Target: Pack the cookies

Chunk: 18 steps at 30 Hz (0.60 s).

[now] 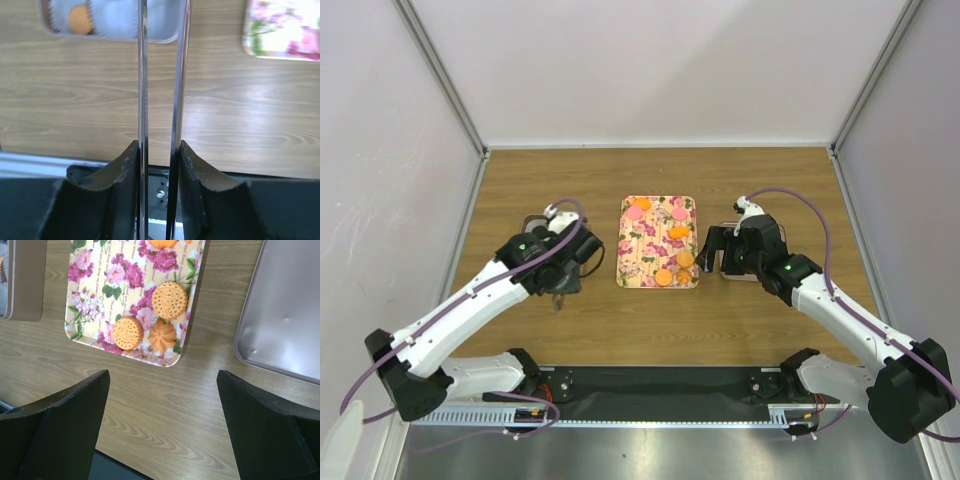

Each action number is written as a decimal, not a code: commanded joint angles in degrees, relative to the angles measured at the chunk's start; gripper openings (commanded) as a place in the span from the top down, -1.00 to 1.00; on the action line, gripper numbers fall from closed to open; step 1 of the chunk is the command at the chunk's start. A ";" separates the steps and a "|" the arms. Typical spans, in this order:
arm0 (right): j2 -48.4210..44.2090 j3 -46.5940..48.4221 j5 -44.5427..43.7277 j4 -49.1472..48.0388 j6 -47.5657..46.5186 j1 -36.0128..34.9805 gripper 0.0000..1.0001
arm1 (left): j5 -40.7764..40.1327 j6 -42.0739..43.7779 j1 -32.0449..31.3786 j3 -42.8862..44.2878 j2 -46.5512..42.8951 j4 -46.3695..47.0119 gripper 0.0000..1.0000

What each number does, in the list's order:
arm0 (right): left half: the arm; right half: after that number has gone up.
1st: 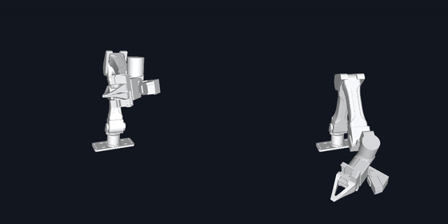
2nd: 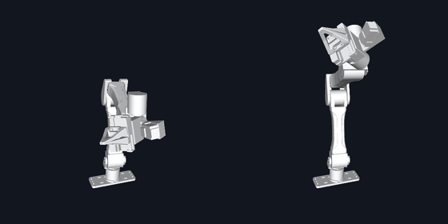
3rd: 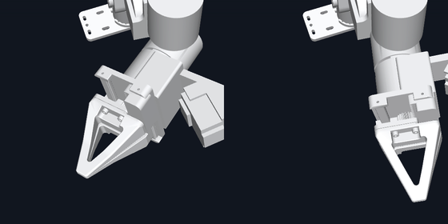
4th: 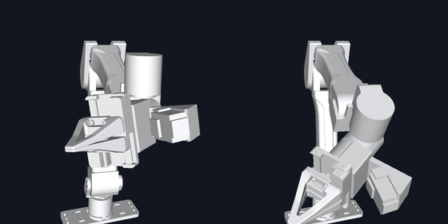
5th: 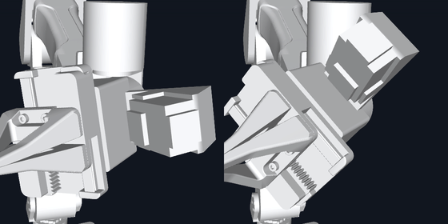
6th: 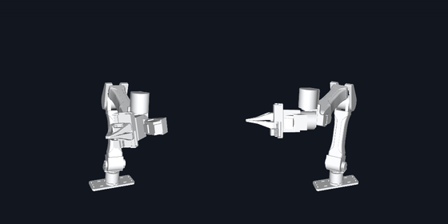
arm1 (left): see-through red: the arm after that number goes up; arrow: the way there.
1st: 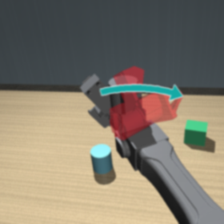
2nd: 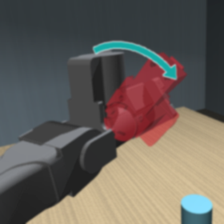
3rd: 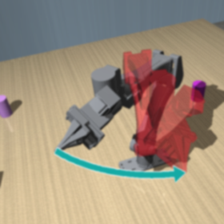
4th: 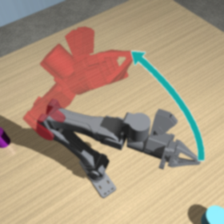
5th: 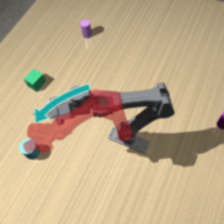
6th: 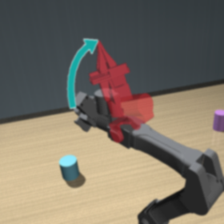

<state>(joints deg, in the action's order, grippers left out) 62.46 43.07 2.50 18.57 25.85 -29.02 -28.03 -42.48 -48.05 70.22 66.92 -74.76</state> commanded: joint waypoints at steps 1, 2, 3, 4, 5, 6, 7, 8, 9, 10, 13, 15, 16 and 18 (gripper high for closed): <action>-0.58 0.00 0.75 -1.43 -0.62 0.19 -0.89 | -0.97 0.82 3.31 -3.24 -3.27 -1.61 0.31; -0.58 0.00 0.92 -1.43 -0.45 0.19 -0.90 | -0.80 1.08 4.71 -4.63 -3.72 -1.62 0.31; -0.49 0.00 0.93 -1.52 -0.45 0.10 -0.89 | -0.71 1.17 5.42 -5.26 -4.24 -1.53 0.31; -0.49 -0.09 1.10 -1.52 -0.53 0.10 -0.89 | -0.53 1.34 6.03 -5.87 -4.95 -1.44 0.30; -0.41 -0.09 1.19 -1.52 -0.53 0.10 -0.89 | 0.08 1.52 7.35 -6.31 -5.39 -1.00 0.31; -0.49 -0.09 1.19 -1.52 -0.53 0.10 -0.90 | 0.17 1.96 7.79 -7.19 -5.57 -0.83 0.31; -0.49 -0.09 1.19 -1.60 -0.53 0.01 -0.89 | 0.26 2.05 8.15 -7.46 -5.74 -0.74 0.31; -0.58 -0.09 1.28 -1.52 -0.53 0.10 -0.89 | 0.26 2.14 8.76 -7.81 -6.00 -0.56 0.30; -0.58 -0.18 1.36 -1.60 -0.53 0.10 -0.89 | 0.35 2.57 9.11 -8.34 -6.01 -0.39 0.29; -0.58 -0.18 1.45 -1.52 -0.45 0.10 -0.89 | 0.35 2.75 9.46 -8.69 -6.01 -0.38 0.29; -0.67 -0.18 1.54 -1.60 -0.45 0.10 -0.89 | 1.05 3.81 10.69 -10.10 -5.83 1.02 0.29; -0.76 -0.18 1.63 -1.60 -0.36 0.01 -0.89 | 1.31 4.16 10.96 -10.80 -5.48 1.81 0.29; -0.84 -0.27 1.63 -1.60 -0.44 0.10 -0.89 | 1.40 4.25 11.14 -10.98 -5.39 1.90 0.29; -1.11 -0.35 1.63 -1.52 -0.45 0.01 -0.89 | 1.31 4.33 11.23 -11.50 -5.04 2.25 0.28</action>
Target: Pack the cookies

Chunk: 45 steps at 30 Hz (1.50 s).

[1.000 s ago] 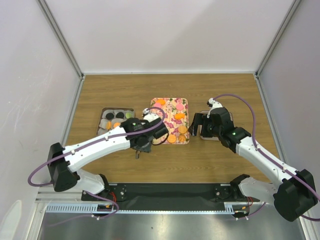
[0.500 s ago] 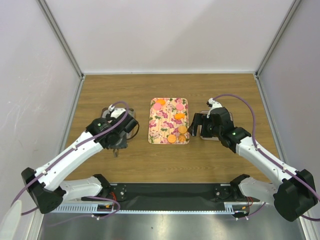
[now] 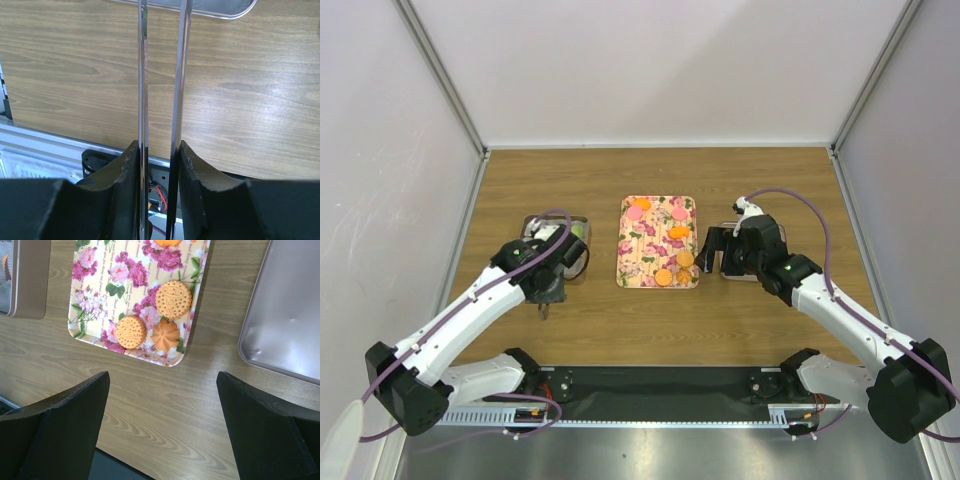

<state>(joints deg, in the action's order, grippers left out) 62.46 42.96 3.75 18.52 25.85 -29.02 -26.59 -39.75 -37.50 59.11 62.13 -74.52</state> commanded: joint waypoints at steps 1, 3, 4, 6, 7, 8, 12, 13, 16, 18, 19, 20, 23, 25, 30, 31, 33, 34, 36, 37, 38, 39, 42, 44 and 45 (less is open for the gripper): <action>-0.93 -0.16 0.38 -1.56 -0.45 -0.08 -0.89 | -0.04 1.69 0.76 -0.58 -0.34 2.10 0.28; -1.02 -0.24 0.47 -1.65 -0.45 -0.08 -0.89 | -0.04 1.78 1.02 -1.01 -0.17 2.10 0.29; -1.02 -0.33 0.47 -1.65 -0.45 -0.08 -0.90 | 0.05 1.78 1.11 -1.10 -0.25 2.19 0.28; -1.02 -0.25 0.56 -1.65 -0.45 -0.08 -0.90 | 0.13 1.78 1.28 -1.54 -0.34 2.45 0.28; -1.11 -0.33 0.56 -1.74 -0.45 -0.08 -0.89 | 0.22 1.87 1.37 -1.72 -0.17 2.62 0.28; -1.11 -0.33 0.56 -1.74 -0.45 -0.16 -0.90 | 0.22 1.95 1.55 -1.81 -0.17 2.80 0.28; -1.20 -0.33 0.47 -1.56 -0.44 -0.17 -0.89 | 0.40 2.22 1.81 -2.69 0.18 3.50 0.26; -1.28 -0.25 0.38 -1.56 -0.45 -0.25 -0.89 | 0.40 2.30 1.90 -2.77 0.19 3.59 0.27; -1.37 -0.33 0.47 -1.56 -0.45 -0.34 -0.90 | 0.66 2.39 1.90 -2.95 0.36 3.94 0.27; -1.29 -0.42 0.30 -1.56 -0.45 -0.34 -0.90 | 0.66 2.48 1.99 -3.12 0.45 3.95 0.26; -1.28 -0.42 0.38 -1.65 -0.53 -0.34 -0.90 | 0.66 2.48 1.99 -3.21 0.45 4.03 0.25; -1.28 -0.42 0.30 -1.56 -0.45 -0.34 -0.89 | 0.66 2.48 2.07 -3.30 0.54 4.12 0.24; -1.20 -0.42 0.29 -1.56 -0.53 -0.34 -0.89 | 0.57 2.48 2.08 -3.39 0.45 4.12 0.24; -1.28 -0.42 0.29 -1.56 -0.45 -0.34 -0.90 | 0.66 2.39 2.08 -3.30 0.19 4.12 0.24; -1.02 -0.42 0.38 -1.56 -0.53 -0.43 -0.90 | 0.57 2.39 2.16 -2.78 -0.16 3.51 0.20; -1.11 -0.42 0.30 -1.65 -0.53 -0.43 -0.90 | 0.49 2.39 2.16 -2.77 -0.34 3.33 0.19; -1.11 -0.42 0.12 -1.56 -0.45 -0.43 -0.89 | 0.49 2.31 2.16 -2.69 -0.60 3.15 0.17; -1.11 -0.33 0.12 -1.56 -0.53 -0.43 -0.90 | 0.49 2.22 2.08 -2.60 -0.69 2.98 0.17; -1.11 -0.42 0.03 -1.65 -0.45 -0.43 -0.89 | 0.40 2.31 2.16 -2.51 -0.87 2.71 0.17; -1.02 -0.42 0.03 -1.56 -0.53 -0.43 -0.89 | 0.31 2.22 2.08 -2.51 -1.04 2.63 0.17; -1.02 -0.42 0.03 -1.56 -0.53 -0.43 -0.89 | 0.31 2.22 2.08 -2.42 -1.13 2.45 0.16; -1.02 -0.42 0.03 -1.56 -0.45 -0.43 -0.90 | 0.31 2.22 2.16 -2.42 -1.13 2.45 0.16; -1.02 -0.33 -0.06 -1.56 -0.45 -0.43 -0.90 | 0.40 2.22 2.08 -2.25 -1.22 2.19 0.14; -1.02 -0.33 -0.06 -1.47 -0.53 -0.43 -0.90 | 0.57 2.22 2.16 -2.16 -1.22 2.19 0.12; -1.02 -0.25 -0.06 -1.47 -0.53 -0.43 -0.89 | 0.49 2.22 2.16 -2.07 -1.31 2.10 0.11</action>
<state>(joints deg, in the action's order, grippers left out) 62.35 42.44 3.92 18.50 25.85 -29.19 -26.15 -38.37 -35.86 55.92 62.11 -71.33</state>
